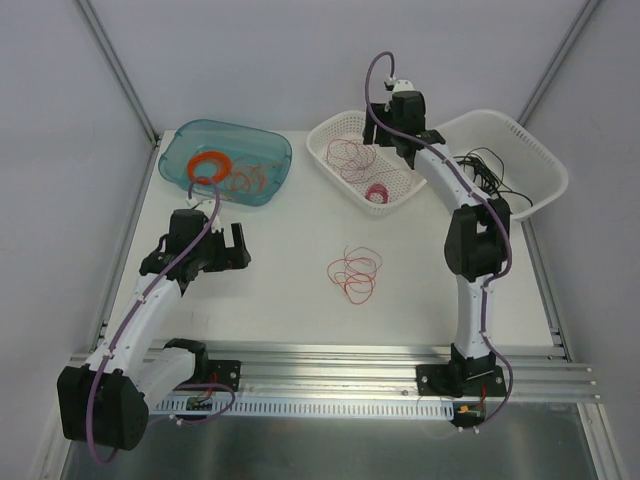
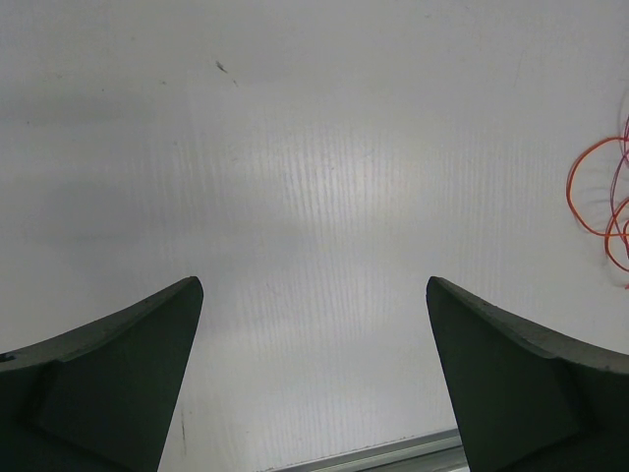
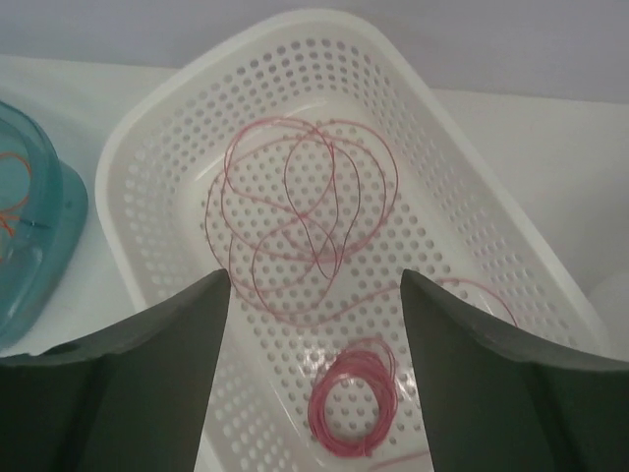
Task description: Untangle the cables
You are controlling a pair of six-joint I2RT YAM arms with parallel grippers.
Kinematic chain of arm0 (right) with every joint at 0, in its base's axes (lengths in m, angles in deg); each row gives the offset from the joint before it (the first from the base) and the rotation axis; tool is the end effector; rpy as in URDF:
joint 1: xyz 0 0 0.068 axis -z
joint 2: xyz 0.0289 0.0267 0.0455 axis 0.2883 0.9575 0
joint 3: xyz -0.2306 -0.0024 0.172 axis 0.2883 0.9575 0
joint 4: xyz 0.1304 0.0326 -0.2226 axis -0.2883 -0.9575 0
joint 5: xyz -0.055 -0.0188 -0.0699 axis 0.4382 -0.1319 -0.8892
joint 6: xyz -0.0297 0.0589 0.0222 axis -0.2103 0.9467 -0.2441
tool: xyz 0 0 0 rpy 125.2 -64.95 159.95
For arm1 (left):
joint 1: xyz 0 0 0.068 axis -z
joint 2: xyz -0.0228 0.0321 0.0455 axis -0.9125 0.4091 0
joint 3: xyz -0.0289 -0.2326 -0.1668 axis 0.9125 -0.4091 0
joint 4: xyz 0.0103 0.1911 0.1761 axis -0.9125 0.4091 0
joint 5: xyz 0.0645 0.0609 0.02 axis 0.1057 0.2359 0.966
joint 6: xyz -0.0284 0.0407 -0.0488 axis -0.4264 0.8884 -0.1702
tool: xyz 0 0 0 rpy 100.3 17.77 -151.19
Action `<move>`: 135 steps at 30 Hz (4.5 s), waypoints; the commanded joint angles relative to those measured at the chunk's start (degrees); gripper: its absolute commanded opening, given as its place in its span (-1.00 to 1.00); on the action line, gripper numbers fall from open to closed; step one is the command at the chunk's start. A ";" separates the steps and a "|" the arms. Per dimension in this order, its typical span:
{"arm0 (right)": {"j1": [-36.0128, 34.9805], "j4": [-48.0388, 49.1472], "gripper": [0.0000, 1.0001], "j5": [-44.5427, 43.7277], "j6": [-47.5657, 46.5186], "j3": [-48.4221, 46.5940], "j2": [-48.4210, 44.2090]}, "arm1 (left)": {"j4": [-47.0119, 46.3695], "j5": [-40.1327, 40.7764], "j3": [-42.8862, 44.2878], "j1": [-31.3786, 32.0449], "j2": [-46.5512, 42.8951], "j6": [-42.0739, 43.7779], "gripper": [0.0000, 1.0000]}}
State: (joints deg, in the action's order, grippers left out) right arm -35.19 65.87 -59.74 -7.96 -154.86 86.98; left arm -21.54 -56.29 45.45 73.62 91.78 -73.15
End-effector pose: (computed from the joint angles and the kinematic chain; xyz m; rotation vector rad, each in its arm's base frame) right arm 0.5255 0.1731 0.3230 -0.3692 1.8683 0.1220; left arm 0.2079 -0.0358 0.2518 -0.0258 2.2797 -0.3354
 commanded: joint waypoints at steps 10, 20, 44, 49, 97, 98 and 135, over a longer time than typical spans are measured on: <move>-2.65 -15.00 0.51 7.95 -0.11 26.16 -32.84 | -1.86 -4.82 0.99 -0.30 -0.88 0.89 0.98; -11.96 -23.18 0.41 11.82 -7.65 44.46 -44.31 | -2.21 -6.49 1.08 -0.30 -0.71 0.54 0.98; -23.49 -18.70 -0.29 -2.06 -16.19 41.65 -23.48 | -2.30 -6.49 0.90 -0.30 -0.71 0.54 0.98; -24.28 -19.40 -0.81 -3.21 -16.63 41.21 -24.17 | -2.21 -6.49 0.99 -0.30 -0.71 0.62 0.98; -8.99 -13.78 -0.99 -6.90 -2.39 16.35 -44.23 | -2.30 -6.84 0.99 -0.30 0.52 0.54 0.98; -8.38 -13.52 -0.99 -6.90 -2.65 13.99 -42.65 | -2.30 -6.75 0.99 -0.30 0.61 0.45 0.98; -0.46 -5.06 0.83 -0.31 -1.42 12.28 -21.00 | -2.74 -11.23 0.99 1.37 4.48 0.45 0.98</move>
State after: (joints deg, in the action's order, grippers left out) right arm -36.02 62.74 -60.83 -9.12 -144.34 77.58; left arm -22.83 -65.17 45.45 74.10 96.71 -73.20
